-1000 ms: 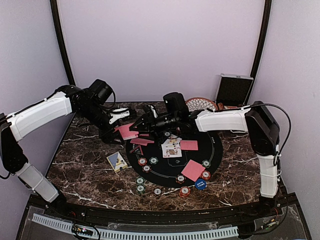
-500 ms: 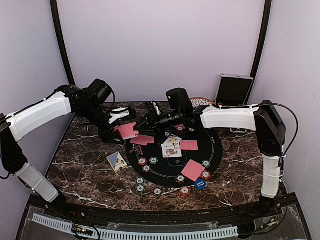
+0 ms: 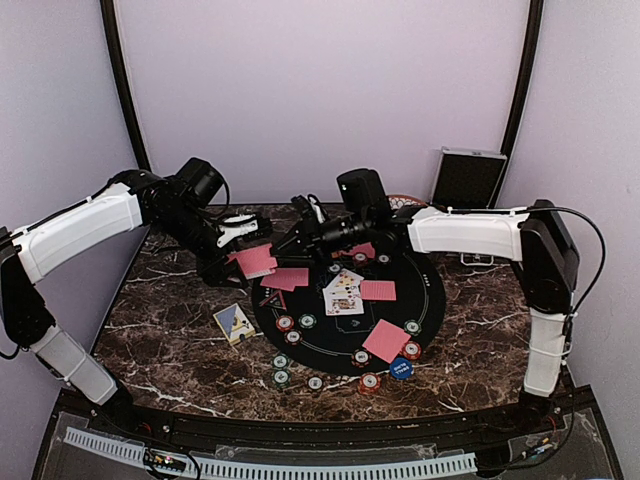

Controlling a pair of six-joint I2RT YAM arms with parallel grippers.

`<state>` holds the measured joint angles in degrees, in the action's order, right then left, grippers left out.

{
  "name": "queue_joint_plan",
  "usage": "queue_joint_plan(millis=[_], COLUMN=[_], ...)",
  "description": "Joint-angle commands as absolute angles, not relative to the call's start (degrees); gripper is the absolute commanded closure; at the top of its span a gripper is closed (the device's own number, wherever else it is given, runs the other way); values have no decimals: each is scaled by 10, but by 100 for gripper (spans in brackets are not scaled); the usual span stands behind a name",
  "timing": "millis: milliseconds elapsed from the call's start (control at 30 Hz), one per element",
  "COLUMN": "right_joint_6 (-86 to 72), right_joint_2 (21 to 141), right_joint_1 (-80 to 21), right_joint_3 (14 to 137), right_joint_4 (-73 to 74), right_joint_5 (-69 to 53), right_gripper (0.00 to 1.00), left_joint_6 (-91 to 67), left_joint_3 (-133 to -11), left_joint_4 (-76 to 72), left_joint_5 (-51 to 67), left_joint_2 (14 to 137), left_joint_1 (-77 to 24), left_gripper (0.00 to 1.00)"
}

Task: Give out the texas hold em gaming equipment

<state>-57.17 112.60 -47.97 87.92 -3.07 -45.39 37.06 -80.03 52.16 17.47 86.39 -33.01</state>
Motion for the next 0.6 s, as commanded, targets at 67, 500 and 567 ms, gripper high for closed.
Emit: queue_joint_plan(millis=[67, 500, 567], right_joint_6=[-595, -597, -598], right_joint_2=[1110, 1128, 1131], right_joint_1=[-479, -487, -488], right_joint_3=[865, 873, 874], right_joint_4=[-73, -74, -73], right_joint_5=[-472, -488, -491], right_gripper=[83, 82, 82], left_joint_6=[372, 372, 372], left_joint_3=[-795, -795, -795], left_joint_4=[517, 518, 518], left_joint_5=[178, 177, 177], left_joint_2=[837, 835, 834], left_joint_1=[-329, -329, -328], left_gripper=[100, 100, 100])
